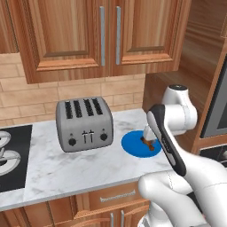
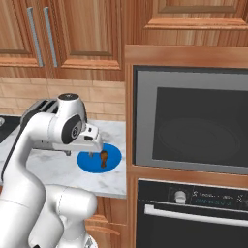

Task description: Place the chicken drumstick on the plate and place the broccoli on the same plate.

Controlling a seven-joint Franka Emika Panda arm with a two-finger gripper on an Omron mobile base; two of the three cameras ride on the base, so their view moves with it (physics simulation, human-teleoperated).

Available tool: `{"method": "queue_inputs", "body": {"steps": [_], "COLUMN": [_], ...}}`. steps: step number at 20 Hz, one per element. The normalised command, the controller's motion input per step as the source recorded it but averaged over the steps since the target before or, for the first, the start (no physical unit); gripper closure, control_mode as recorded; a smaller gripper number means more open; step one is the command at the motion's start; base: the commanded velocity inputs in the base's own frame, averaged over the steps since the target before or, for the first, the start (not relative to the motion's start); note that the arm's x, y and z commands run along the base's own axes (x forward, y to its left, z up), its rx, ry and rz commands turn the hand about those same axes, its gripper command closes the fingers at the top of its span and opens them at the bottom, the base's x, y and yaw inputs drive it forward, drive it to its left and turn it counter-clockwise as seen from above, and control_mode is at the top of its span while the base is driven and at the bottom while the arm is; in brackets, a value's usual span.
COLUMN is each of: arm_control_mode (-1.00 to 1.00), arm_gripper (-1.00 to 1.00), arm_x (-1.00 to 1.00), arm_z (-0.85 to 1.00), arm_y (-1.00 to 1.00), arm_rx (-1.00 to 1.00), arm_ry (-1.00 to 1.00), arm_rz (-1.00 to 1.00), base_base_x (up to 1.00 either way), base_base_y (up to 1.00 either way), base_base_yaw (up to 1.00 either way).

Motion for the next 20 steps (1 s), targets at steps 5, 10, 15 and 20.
{"method": "queue_inputs", "body": {"steps": [5,10,15,20], "arm_control_mode": [1.0,1.0,1.0,1.0], "arm_gripper": [-1.0,-1.0,-1.0,-1.0], "arm_x": [0.0,0.0,0.0,0.0], "arm_z": [0.0,0.0,0.0,0.0], "arm_y": [0.0,0.0,0.0,0.0], "arm_rx": [0.0,0.0,0.0,0.0], "arm_ry": [0.0,0.0,0.0,0.0], "arm_rz": [0.0,0.0,0.0,0.0], "base_base_x": [-0.38,-0.72,-0.56,-0.27], "base_base_y": [0.12,0.65,1.0,1.0], "base_base_yaw": [0.0,0.0,0.0,0.0]}}
